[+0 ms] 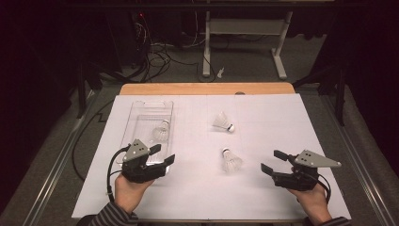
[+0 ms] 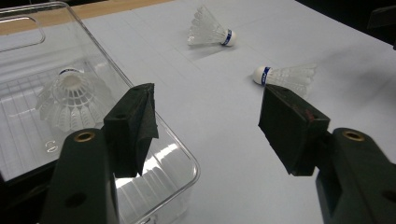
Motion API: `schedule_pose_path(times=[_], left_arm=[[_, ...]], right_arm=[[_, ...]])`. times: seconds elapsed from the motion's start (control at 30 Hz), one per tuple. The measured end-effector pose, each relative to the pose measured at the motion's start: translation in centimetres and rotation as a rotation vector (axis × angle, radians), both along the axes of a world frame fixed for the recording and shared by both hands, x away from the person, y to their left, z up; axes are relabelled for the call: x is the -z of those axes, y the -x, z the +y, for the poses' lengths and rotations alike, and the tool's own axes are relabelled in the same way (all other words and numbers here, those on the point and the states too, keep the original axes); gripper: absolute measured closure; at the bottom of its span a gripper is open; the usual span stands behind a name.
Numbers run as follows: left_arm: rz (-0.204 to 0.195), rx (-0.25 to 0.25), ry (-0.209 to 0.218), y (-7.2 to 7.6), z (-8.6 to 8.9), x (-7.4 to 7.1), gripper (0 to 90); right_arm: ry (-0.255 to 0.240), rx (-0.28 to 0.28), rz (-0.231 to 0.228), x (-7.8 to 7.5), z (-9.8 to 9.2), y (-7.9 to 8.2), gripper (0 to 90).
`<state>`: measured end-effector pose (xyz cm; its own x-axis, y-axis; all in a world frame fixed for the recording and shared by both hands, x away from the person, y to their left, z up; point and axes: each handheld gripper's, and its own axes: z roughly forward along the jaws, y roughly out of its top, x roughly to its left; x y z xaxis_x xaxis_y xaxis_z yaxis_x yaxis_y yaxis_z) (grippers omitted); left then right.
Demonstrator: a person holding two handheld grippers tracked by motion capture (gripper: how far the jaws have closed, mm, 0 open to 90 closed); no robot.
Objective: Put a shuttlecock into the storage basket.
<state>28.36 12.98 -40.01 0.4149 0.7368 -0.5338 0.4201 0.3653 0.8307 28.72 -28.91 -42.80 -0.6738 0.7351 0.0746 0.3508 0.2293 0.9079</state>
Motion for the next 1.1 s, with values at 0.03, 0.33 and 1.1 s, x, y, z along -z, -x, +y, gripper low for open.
schedule_pose_path(times=[0.03, 0.33, 1.1], left_arm=[[-0.001, 0.003, -0.001, 0.0, 0.0, 0.0, 37.3], [0.005, 0.020, -0.010, 0.0, -0.6, 0.5, 37.5], [0.005, 0.080, -0.022, -0.2, -3.1, 0.1, 37.6]], right_arm=[[0.001, -0.002, -0.004, 0.0, 0.0, 0.0, 27.5], [-0.003, 0.000, -0.001, 0.0, 0.0, 0.0, 27.6], [-0.004, -0.005, -0.006, -0.1, 0.0, 0.1, 27.6]])
